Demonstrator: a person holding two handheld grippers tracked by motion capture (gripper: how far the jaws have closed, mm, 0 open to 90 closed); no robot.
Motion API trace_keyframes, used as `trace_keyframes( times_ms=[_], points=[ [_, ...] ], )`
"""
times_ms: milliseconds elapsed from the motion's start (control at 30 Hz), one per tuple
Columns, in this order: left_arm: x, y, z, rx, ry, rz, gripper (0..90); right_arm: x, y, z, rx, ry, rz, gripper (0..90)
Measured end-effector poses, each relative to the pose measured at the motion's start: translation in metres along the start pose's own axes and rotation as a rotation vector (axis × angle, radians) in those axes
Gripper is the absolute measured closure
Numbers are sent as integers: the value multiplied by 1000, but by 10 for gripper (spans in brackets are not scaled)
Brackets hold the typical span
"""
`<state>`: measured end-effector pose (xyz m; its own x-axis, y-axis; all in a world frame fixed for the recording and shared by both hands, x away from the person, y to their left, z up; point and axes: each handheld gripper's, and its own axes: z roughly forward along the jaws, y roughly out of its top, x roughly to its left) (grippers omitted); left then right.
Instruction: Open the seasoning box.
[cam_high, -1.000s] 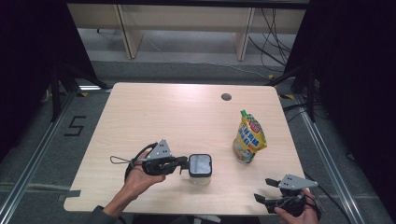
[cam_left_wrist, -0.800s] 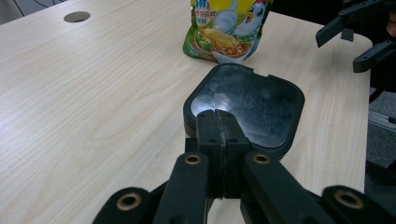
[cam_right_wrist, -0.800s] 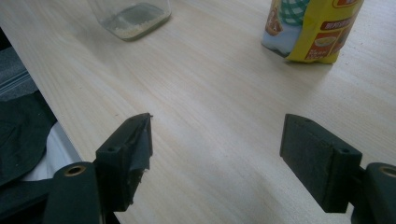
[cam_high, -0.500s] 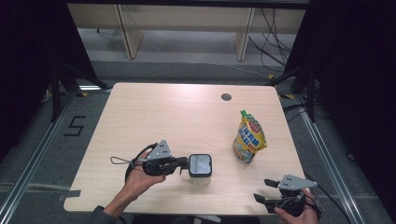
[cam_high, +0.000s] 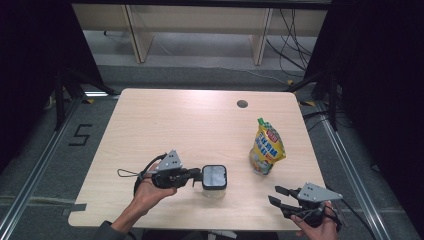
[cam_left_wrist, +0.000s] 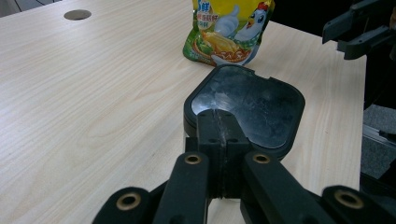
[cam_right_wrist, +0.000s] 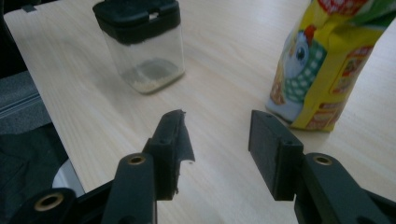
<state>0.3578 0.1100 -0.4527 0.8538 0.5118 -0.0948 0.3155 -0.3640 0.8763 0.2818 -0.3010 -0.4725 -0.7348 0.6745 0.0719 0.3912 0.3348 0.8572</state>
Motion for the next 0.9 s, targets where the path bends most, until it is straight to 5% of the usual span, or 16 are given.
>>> trace_keyframes(
  times_ms=[33, 100, 267, 900],
  points=[
    [0, 0, 0, -4, -4, -2, 891, -3, 2, 2, -30, 0, -46, 571],
    [0, -1, 0, -9, -6, -24, 891, 0, 6, 3, -33, 13, -18, 591],
    [1, -2, 0, -14, -6, -33, 891, 2, 15, 14, -61, 46, -63, 653],
    [2, -5, -1, -24, -12, -36, 891, 19, 42, 57, -55, 118, -196, 845]
  ],
)
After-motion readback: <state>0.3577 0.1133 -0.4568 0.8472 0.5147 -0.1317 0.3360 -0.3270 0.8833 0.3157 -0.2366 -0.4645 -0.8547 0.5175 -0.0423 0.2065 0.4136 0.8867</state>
